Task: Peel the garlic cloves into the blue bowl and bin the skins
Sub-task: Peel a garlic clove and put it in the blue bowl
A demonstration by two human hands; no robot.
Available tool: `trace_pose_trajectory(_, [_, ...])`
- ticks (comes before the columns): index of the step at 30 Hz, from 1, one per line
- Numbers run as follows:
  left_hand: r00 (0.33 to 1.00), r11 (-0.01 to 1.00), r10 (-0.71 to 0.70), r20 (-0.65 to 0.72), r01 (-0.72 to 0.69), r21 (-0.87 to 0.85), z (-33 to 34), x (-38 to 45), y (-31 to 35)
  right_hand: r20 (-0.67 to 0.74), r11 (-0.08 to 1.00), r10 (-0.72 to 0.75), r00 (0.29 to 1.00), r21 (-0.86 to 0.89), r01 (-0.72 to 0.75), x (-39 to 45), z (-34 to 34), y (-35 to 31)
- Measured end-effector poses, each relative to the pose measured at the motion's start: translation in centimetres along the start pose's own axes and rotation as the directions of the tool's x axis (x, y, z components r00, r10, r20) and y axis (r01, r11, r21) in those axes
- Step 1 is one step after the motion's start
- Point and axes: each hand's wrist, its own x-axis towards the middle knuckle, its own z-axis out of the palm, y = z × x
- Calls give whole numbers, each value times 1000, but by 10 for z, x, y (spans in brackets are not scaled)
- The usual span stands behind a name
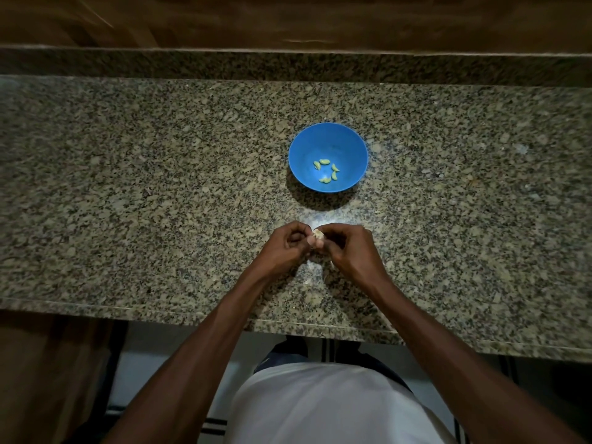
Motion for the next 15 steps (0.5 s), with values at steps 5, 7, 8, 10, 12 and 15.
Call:
trace_pose_trajectory(5, [998,996,-69,-3,69,-57,4,-1,-1,25,991,-66,997,-112,69,2,0,-2])
trace_pose_trajectory(7, [994,994,-103,-37,101,-40,6,-1,-3,25,988,-93,995,-125,96,1,2,1])
trace_pose_trajectory(8, [992,993,-116,-57,115,-23,8,-1,-3,22,987,-99,995,-122,101,0,2,2])
trace_pose_trajectory(10, [987,992,-129,-94,129,2,12,-2,-4,17,992,-73,997,-102,74,1,4,6])
trace_pose_trajectory(12, [986,993,-117,-118,119,11,16,-6,-6,29,999,16,999,-39,-15,3,4,15])
trace_pose_trajectory(15, [989,996,-27,-148,40,79,17,-11,-4,94,986,119,989,106,-128,3,-2,24])
